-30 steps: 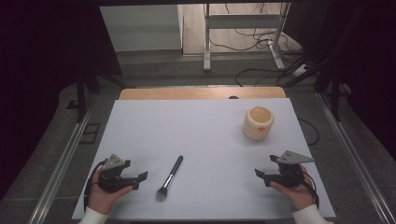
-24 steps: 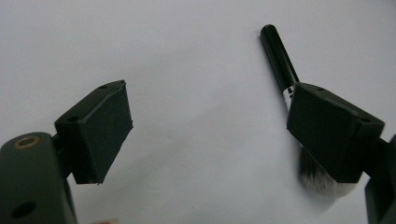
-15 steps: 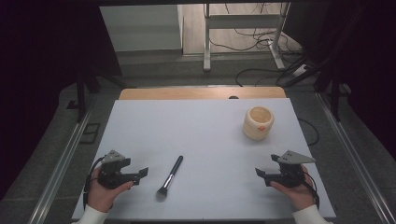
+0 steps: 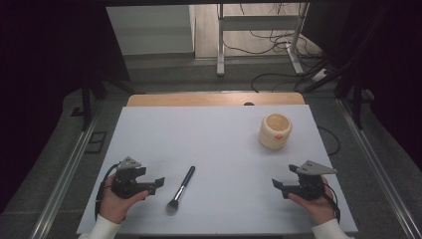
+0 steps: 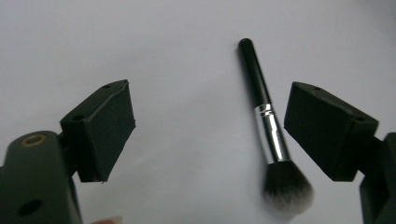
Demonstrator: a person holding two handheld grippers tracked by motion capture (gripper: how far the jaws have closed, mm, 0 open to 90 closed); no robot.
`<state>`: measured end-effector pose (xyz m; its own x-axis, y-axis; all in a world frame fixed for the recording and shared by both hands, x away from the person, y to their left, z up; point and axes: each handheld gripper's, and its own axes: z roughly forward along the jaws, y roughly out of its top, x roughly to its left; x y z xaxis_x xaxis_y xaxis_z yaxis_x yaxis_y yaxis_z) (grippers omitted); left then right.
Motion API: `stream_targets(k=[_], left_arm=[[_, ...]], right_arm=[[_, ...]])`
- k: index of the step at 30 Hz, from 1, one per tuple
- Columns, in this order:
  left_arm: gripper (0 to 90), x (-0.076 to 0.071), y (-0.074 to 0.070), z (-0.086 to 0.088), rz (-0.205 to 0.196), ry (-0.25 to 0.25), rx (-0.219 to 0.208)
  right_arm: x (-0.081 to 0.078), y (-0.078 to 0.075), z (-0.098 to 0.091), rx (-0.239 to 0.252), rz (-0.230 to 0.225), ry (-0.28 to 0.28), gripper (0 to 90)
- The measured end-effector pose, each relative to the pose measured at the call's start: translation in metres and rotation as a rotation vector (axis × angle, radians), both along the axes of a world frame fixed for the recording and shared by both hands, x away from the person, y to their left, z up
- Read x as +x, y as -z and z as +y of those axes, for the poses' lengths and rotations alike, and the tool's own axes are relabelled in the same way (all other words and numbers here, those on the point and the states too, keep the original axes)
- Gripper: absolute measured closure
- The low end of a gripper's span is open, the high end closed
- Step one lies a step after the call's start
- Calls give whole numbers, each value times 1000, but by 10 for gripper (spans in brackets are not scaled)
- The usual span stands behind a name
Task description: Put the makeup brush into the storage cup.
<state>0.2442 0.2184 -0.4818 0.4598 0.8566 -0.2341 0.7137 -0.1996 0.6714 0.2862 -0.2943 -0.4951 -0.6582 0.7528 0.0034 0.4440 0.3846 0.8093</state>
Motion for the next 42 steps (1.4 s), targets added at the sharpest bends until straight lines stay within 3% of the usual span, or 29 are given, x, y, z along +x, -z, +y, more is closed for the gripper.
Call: stream_targets(k=[16, 42], left_arm=[[167, 4, -4, -21, 33, 53, 36], [170, 17, 3, -54, 96, 122, 142]], right_arm=[[-1, 0, 1, -11, -11, 6, 164], [-1, 0, 0, -23, -9, 20, 155]])
